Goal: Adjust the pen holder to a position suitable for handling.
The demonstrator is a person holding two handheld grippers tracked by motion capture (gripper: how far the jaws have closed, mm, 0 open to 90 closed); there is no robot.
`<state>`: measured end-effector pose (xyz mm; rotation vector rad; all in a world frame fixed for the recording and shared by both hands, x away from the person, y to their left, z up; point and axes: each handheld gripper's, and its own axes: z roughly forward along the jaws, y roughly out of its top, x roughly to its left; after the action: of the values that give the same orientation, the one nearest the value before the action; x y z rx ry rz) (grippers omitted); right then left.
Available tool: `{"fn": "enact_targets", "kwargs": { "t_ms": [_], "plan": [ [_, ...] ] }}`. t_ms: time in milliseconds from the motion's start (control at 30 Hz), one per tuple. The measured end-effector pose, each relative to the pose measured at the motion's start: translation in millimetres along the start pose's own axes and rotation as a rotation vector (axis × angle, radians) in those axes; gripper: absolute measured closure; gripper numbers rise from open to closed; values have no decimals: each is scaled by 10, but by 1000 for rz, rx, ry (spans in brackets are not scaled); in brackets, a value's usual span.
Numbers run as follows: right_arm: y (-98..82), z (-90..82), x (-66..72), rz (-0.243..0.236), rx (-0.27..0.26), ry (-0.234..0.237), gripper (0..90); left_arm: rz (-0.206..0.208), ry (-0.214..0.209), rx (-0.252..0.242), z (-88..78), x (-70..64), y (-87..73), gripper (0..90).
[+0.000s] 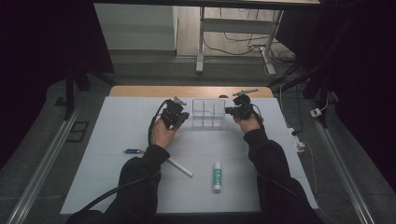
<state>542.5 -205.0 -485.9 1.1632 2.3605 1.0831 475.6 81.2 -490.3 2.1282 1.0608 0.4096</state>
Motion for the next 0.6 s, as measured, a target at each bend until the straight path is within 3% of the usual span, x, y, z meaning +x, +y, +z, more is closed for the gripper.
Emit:
{"fn": "enact_targets", "kwargs": {
  "t_ms": [267,333,600],
  "plan": [
    [76,16,-19,8,-31,-6,900,-18,-5,-4,79,-4,85,884],
    [92,25,-23,12,-33,-3,900,-13,20,3,98,-24,106,884],
    [96,46,10,12,-30,21,900,-20,26,25,105,19,63,884]
  ]
}}
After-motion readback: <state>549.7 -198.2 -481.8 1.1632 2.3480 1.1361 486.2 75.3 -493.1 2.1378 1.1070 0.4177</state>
